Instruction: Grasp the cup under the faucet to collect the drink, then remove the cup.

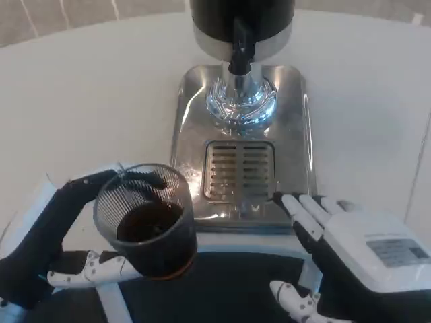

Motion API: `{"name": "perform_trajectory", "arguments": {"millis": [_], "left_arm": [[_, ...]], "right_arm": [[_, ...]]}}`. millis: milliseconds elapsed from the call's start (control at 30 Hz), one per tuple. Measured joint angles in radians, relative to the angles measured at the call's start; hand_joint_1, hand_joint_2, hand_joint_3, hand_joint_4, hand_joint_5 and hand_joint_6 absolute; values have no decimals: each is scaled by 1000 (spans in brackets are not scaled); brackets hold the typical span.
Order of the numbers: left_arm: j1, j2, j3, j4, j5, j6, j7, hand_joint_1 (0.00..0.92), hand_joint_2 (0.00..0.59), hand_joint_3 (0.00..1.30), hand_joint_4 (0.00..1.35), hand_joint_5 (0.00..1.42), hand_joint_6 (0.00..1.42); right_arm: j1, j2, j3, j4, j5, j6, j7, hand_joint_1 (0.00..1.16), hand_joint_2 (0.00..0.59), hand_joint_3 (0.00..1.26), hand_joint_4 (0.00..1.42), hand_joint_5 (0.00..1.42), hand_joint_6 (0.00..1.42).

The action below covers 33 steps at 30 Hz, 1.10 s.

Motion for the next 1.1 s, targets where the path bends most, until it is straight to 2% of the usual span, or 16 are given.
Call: {"name": "perform_trajectory", "arguments": {"millis": [533, 733, 1100], "left_arm": [[4, 16, 0, -6, -7, -35, -53, 504, 82, 1031, 1222, 1327, 634], [17, 16, 0, -6, -7, -50, -62, 504, 82, 1031, 1222, 1326, 635], [16, 26, 0, 0, -7, -53, -70, 502, 81, 1031, 1222, 1326, 635]], "right_arm": [[59, 13, -8, -29, -2, -77, 30, 245, 468, 0, 0, 0, 0], [59, 30, 6, -30, -13, -89, 40, 245, 468, 0, 0, 0, 0], [58, 45, 3, -29, -13, -98, 40, 245, 468, 0, 0, 0, 0]]}}
